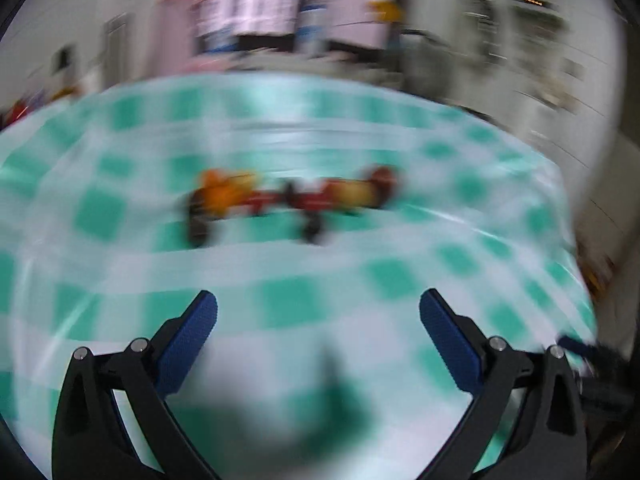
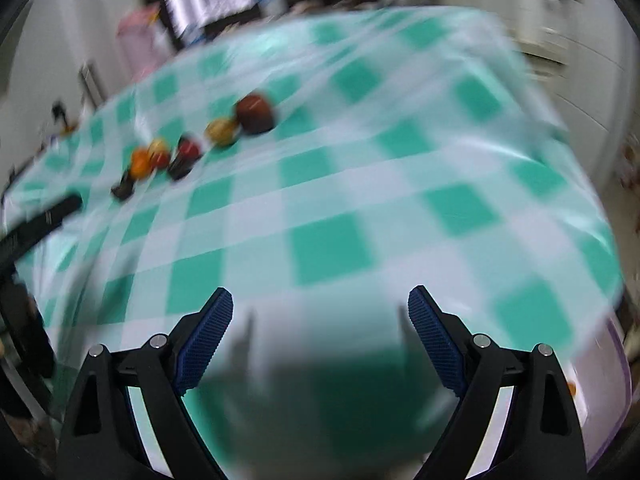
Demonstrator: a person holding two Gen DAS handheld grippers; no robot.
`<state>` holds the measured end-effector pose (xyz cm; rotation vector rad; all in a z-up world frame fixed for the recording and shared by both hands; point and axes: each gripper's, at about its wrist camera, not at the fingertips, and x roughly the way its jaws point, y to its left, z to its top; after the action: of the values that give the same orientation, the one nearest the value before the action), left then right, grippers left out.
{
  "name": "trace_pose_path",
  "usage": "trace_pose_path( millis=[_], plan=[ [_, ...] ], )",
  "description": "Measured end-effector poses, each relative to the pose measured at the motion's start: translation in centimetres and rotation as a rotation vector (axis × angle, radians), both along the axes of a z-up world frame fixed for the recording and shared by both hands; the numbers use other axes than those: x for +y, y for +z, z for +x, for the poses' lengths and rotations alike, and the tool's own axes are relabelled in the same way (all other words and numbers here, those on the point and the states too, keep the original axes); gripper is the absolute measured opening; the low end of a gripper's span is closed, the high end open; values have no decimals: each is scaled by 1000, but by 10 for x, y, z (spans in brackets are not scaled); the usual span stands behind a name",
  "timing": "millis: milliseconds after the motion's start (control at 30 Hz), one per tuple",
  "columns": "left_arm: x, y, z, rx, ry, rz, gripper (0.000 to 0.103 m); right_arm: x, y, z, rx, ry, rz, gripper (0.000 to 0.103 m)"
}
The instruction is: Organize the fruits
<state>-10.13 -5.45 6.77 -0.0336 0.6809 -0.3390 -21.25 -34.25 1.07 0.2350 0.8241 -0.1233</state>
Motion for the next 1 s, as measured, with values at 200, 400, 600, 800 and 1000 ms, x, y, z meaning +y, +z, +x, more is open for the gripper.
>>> trace_pose_path(
  millis=[200,400,600,800,1000],
  plan=[
    [92,-22,74,67,248,-11,102,64,-11,92,109,117,-59,87],
    [126,-45,85,118,295,-101,101,110,-12,175,123,180,-86,86],
    [135,-46,88,139,281,-146,101,134,-14,233,107,184,-115,74],
    [123,-46,93,150,267,-126,101,138,-15,260,90,167,-128,63],
    [121,-48,93,156,267,-128,101,136,-12,262,68,181,-116,40]
  ],
)
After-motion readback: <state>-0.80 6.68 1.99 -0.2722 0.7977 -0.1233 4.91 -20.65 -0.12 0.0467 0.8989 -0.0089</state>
